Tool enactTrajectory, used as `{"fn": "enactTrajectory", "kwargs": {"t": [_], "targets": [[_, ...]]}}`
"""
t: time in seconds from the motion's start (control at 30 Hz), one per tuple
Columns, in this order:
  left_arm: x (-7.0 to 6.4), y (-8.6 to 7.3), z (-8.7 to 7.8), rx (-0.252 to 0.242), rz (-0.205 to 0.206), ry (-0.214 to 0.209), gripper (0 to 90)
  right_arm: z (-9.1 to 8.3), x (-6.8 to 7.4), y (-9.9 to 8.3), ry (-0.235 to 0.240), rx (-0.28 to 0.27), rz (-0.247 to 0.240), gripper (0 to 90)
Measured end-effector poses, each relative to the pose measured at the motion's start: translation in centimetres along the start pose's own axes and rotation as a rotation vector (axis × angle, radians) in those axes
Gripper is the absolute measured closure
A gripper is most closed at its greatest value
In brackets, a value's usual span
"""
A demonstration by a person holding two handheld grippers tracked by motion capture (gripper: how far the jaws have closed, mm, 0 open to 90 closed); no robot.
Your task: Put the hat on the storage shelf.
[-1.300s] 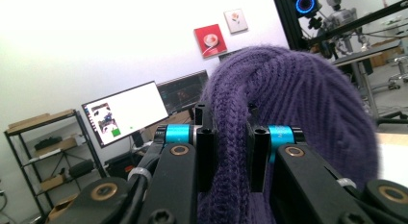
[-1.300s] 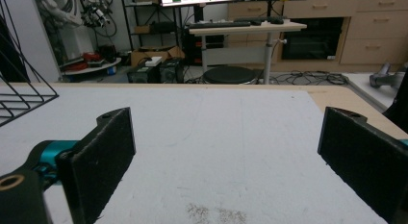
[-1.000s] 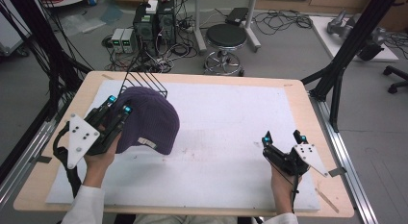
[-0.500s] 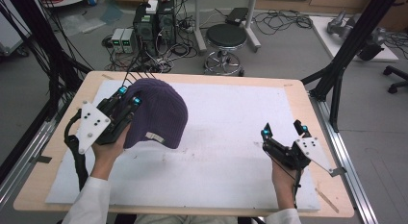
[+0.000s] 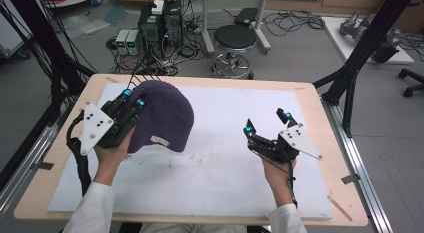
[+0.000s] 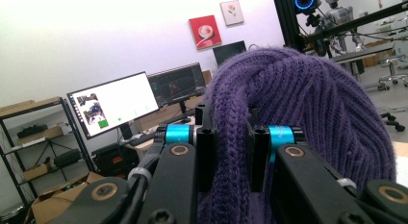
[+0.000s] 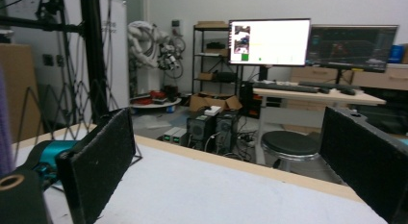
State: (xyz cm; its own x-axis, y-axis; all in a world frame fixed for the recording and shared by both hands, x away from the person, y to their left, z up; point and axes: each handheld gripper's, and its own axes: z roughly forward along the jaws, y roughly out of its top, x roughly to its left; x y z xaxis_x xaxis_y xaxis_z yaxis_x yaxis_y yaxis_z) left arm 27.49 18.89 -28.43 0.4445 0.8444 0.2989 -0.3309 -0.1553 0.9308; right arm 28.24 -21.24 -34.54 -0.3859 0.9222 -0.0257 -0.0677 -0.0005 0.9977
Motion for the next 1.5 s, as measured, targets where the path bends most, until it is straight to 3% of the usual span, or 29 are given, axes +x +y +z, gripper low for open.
{"fn": "enactTrajectory", "kwargs": {"t": [0.2, 0.23, 0.27, 0.43, 0.57, 0.67, 0.7, 0.83, 0.87, 0.93, 0.97, 1.0, 1.07, 1.13, 1.27, 1.37, 1.5], "targets": [[0.2, 0.0, 0.2, 0.001, -0.01, -0.001, 79.5, 1.3, 1.4, 0.2, 0.078, 0.018, 0.003, 5.0], [0.2, 0.0, 0.4, 0.004, -0.009, -0.003, 79.6, 2.0, 2.1, 0.4, 0.124, 0.024, 0.007, 5.1], [0.2, 0.0, 0.4, 0.004, -0.009, -0.003, 79.5, 2.2, 2.4, 0.5, 0.14, 0.023, 0.013, 5.1], [0.4, 0.3, 1.1, 0.005, -0.013, 0.005, 79.6, 3.6, 4.0, 1.1, 0.195, 0.024, 0.008, 5.1], [0.6, 0.8, 1.8, -0.016, -0.046, 0.008, 79.6, 4.7, 5.3, 1.4, 0.246, 0.034, -0.008, 5.1], [0.6, 1.1, 1.9, -0.021, -0.048, 0.006, 79.6, 5.3, 6.0, 1.4, 0.278, 0.036, -0.009, 5.1], [0.5, 1.3, 2.0, -0.032, -0.049, 0.003, 79.6, 5.9, 6.9, 1.4, 0.311, 0.041, -0.005, 5.1], [0.3, 1.8, 2.1, -0.046, -0.048, -0.005, 79.6, 6.9, 8.2, 1.3, 0.367, 0.084, -0.003, 5.3], [0.4, 2.1, 2.1, -0.052, -0.05, -0.008, 79.6, 7.7, 9.5, 1.4, 0.415, 0.116, -0.01, 8.6], [0.4, 2.2, 2.2, -0.052, -0.046, -0.001, 79.6, 8.3, 10.4, 1.5, 0.489, 0.141, -0.012, 23.6], [0.4, 2.3, 2.2, -0.05, -0.042, 0.002, 79.6, 8.3, 10.4, 1.5, 0.489, 0.141, -0.012, 23.6], [0.5, 2.3, 2.1, -0.049, -0.038, 0.001, 79.6, 8.8, 11.3, 1.5, 0.531, 0.18, -0.038, 51.6], [1.0, 2.3, 1.8, -0.033, -0.006, -0.001, 79.6, 9.1, 12.0, 1.8, 0.533, 0.223, -0.106, 70.2], [1.9, 2.2, 1.4, -0.03, 0.002, -0.006, 79.6, 9.3, 12.1, 2.2, 0.501, 0.247, -0.156, 77.5], [3.7, 2.1, 0.7, -0.03, 0.011, -0.041, 79.6, 9.5, 11.1, 3.3, 0.444, 0.222, -0.126, 80.5], [4.2, 2.2, 0.4, -0.017, 0.037, -0.038, 79.6, 9.7, 11.0, 3.9, 0.45, 0.229, -0.124, 80.5], [4.5, 2.2, 0.4, -0.013, 0.035, -0.02, 79.6, 9.8, 11.7, 3.8, 0.462, 0.232, -0.138, 80.5]]}}
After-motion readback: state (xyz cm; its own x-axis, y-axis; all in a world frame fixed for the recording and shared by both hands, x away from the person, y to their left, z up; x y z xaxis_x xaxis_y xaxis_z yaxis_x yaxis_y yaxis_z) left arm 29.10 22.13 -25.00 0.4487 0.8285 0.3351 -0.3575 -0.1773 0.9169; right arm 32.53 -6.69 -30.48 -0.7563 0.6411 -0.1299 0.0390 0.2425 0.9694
